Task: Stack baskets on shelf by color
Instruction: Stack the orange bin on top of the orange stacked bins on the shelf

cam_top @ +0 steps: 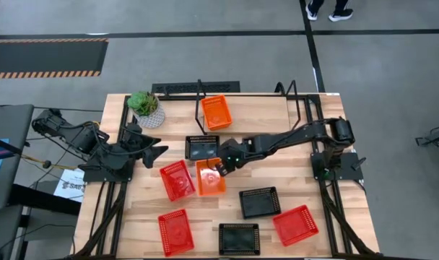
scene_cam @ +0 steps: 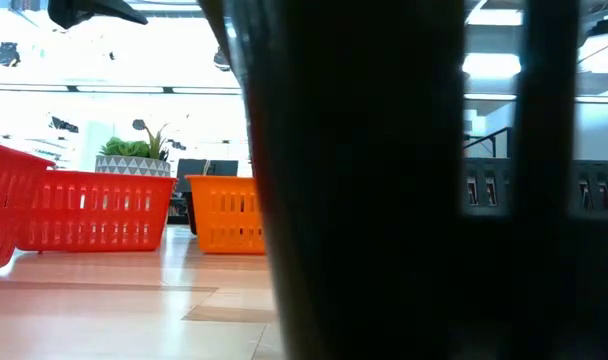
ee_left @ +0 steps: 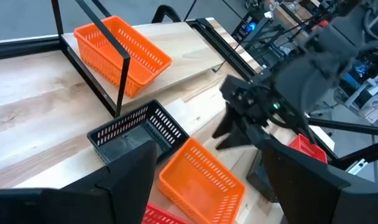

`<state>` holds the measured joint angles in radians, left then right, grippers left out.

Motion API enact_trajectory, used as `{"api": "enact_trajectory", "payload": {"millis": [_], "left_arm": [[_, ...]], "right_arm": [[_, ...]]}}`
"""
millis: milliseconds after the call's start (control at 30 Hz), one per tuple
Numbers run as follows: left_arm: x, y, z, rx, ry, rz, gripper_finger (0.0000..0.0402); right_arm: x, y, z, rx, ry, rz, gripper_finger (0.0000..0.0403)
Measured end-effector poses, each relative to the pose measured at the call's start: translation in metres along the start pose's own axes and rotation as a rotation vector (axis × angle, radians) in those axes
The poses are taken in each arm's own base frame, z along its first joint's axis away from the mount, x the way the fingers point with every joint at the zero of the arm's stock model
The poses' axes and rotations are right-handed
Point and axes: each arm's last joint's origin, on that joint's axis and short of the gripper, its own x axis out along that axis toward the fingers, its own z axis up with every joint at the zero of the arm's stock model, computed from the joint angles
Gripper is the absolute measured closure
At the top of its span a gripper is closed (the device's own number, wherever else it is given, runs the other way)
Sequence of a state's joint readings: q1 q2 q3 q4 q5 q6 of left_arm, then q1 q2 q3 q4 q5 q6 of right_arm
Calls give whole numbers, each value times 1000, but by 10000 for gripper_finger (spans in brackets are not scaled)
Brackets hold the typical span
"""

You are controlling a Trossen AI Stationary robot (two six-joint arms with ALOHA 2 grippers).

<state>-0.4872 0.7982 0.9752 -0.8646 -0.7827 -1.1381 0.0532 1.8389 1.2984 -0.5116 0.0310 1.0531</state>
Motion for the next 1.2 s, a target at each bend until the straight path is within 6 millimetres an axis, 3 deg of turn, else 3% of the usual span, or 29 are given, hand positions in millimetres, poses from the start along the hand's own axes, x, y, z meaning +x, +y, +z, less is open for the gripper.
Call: {"api": "enact_trajectory", "payload": {"millis": [167, 533, 667, 900, 1033, 1200], "left_arm": [[0, 0, 0, 1, -8, 5, 123], [0, 1, 0, 7, -6, 11, 123], [0, 2, 0, 12, -3, 14, 123], [0, 2, -1, 15, -1, 17, 123], [0, 2, -1, 16, -1, 16, 123], [0, 2, -1, 16, 0, 16, 123]], "right_arm": [[-1, 9, -13, 8, -66, -13, 131], [37, 13, -30, 23, -35, -41, 138], [36, 12, -33, 41, -28, -73, 190], [36, 10, -34, 82, 13, -78, 382], [29, 12, -33, 89, 26, -50, 390], [-28, 20, -19, 75, -33, 75, 394]]}}
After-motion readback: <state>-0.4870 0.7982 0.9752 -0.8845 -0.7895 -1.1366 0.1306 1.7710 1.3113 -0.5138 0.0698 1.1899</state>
